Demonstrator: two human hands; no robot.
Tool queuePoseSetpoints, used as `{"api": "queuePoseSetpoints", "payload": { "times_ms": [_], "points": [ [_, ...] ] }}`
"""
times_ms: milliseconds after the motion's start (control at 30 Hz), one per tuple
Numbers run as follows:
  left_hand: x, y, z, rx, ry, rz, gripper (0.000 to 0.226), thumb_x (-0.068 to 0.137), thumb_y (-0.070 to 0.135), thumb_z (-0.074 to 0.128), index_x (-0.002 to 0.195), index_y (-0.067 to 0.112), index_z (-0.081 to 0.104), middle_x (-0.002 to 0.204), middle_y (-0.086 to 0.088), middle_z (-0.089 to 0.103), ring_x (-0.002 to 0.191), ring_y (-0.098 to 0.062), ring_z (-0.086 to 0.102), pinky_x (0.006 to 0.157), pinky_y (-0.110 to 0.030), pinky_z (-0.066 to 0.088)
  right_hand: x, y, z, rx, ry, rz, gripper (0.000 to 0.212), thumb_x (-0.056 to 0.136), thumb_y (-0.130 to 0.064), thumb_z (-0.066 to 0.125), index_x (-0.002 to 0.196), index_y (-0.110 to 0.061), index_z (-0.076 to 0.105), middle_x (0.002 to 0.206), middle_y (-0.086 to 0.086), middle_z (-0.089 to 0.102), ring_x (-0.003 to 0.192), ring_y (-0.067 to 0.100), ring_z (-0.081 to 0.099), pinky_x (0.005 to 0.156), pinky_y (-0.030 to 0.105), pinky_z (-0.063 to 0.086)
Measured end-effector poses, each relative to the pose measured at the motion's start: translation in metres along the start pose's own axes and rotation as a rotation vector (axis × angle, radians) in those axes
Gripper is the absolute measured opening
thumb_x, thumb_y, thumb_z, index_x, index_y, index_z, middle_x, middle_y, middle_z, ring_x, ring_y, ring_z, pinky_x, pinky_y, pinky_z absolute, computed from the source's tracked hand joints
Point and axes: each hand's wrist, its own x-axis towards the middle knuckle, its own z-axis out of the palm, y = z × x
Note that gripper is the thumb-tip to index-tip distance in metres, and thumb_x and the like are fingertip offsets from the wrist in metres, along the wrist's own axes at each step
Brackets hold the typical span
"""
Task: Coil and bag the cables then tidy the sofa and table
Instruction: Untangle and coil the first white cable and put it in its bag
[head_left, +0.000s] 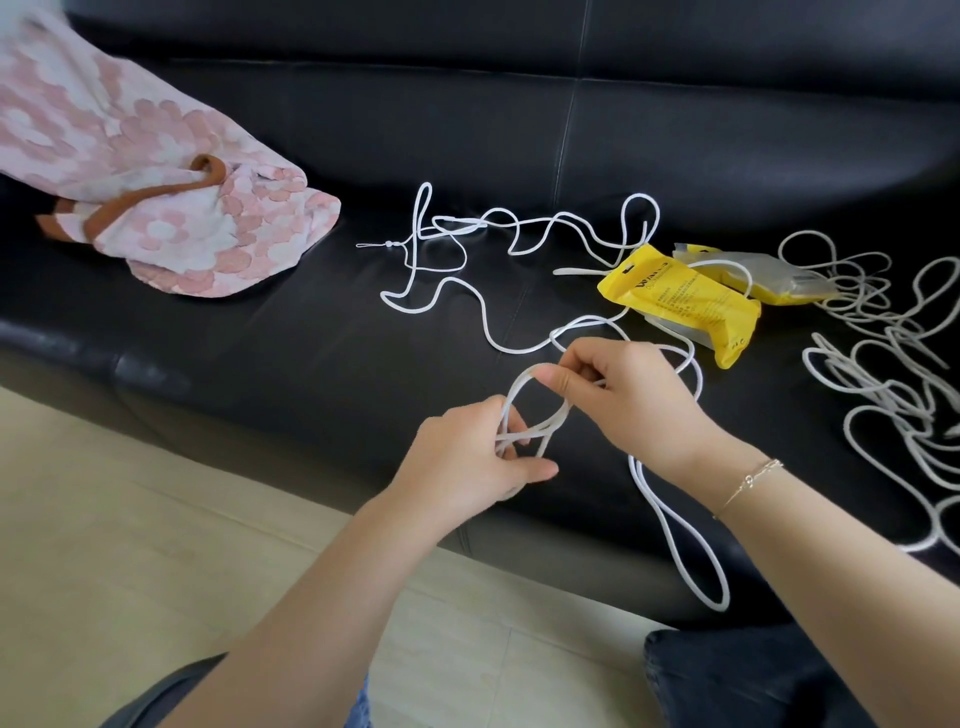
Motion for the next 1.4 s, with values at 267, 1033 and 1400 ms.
{"api": "queuePoseSetpoints", "payload": {
  "times_ms": [267, 1033, 1400],
  "points": [
    [0.002, 0.000, 0.002, -0.133, -0.135, -0.066, 0.026, 0.104, 0.033, 0.039, 0.098, 0.012, 0.054, 0.092, -0.002, 0.060, 0.083, -0.017, 0.061, 0.078, -0.036, 0.049, 0.003, -0.001, -0.009, 0.144, -0.061, 0.069, 0.036, 0.089, -0.041, 0.064, 0.074, -0.008, 0.065, 0.044, -0.010, 0.039, 0.042, 0.006, 0.036, 0.045, 0.013, 0.031],
    [0.005, -0.002, -0.022, -1.040, -0.070, -0.158, 0.019, 0.097, 0.026, 0.059, 0.111, 0.016, 0.052, 0.057, 0.007, 0.015, 0.047, -0.008, 0.013, 0.050, -0.024, 0.013, -0.003, 0.001, 0.003, 0.104, 0.129, 0.160, 0.019, 0.093, -0.027, 0.061, 0.081, -0.021, 0.073, 0.052, -0.007, 0.052, 0.048, 0.007, 0.043, 0.050, 0.016, 0.034],
    [0.012, -0.001, -0.013, -1.368, 0.076, -0.297, 0.033, 0.102, 0.033, 0.049, 0.082, 0.009, 0.059, 0.052, 0.007, 0.023, 0.040, -0.005, 0.019, 0.046, -0.022, 0.015, -0.006, 0.001, 0.001, -0.094, -0.087, 0.078, 0.029, 0.099, -0.035, 0.050, 0.087, -0.014, 0.066, 0.055, -0.007, 0.048, 0.051, 0.009, 0.045, 0.055, 0.026, 0.038]
  ]
}}
